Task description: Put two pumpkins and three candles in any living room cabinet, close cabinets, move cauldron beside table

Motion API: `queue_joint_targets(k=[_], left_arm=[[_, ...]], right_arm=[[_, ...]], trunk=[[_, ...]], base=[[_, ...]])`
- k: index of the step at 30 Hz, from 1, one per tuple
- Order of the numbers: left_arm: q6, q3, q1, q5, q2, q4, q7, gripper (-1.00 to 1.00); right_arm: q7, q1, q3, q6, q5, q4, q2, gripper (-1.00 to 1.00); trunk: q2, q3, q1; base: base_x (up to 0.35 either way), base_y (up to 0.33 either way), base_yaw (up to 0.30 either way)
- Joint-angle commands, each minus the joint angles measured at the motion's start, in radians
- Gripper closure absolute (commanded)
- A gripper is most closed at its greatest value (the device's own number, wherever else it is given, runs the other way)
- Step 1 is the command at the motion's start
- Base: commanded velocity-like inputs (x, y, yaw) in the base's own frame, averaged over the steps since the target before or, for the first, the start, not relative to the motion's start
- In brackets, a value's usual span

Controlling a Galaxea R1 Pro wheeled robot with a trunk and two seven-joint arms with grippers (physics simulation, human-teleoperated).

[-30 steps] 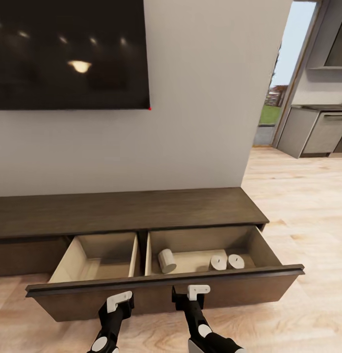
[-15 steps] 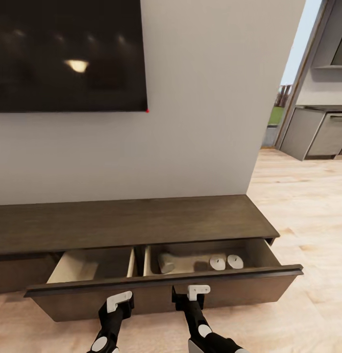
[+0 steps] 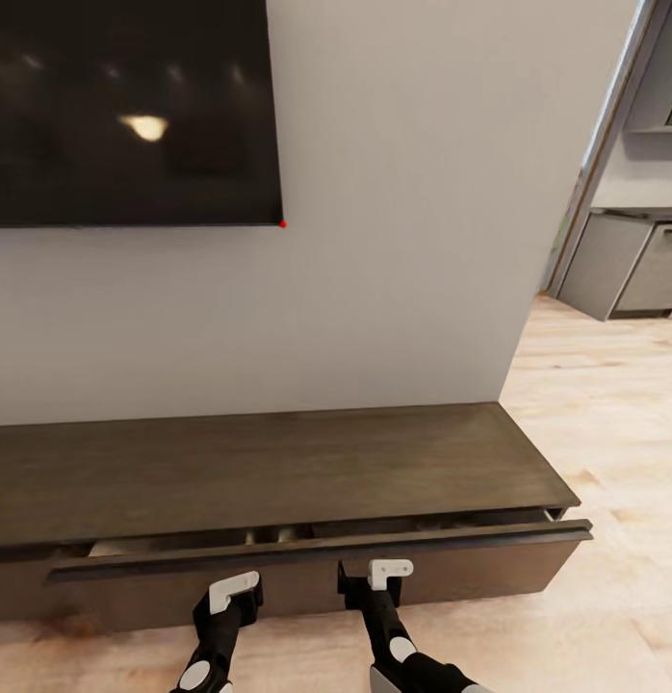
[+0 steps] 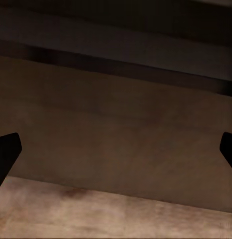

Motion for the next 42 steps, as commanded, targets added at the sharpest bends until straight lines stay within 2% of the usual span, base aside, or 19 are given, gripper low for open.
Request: queue_joint_targets(k=[1,6,29,42], left_arm=[[-0.005,-0.008,-0.001,0.008,0.002,-0.001,0.008,-1.00],[-0.008,-0.008,-0.001,0.008,0.002,-0.001,0.008,-1.00],[-0.009,-0.007,-0.001,0.008,0.005,-0.001,0.008,-1.00],[-0.008,-0.007,-0.001,0.008,0.007,-0.001,0.008,-1.00]], right_arm=[[-0.008,-0.002,0.003,-0.006,-0.007,0.000,0.000,-1.00],[-0.008,-0.002,0.003,-0.006,-0.007,0.000,-0.001,-1.00],[-0.008,-0.002,0.003,-0.006,-0.007,0.000,-0.001,-1.00],[-0.008,-0.002,0.003,-0.006,-0.009,0.001,-0.001,-1.00]], trunk=[[0.000,-0.001,0.000],[0.000,-0.001,0.000],[0.000,-0.001,0.000],[0.000,-0.001,0.000]], base=[[0.330,0.000,0.000],[0.176,0.000,0.000],[0.027,0.000,0.000],[-0.265,0.000,0.000]])
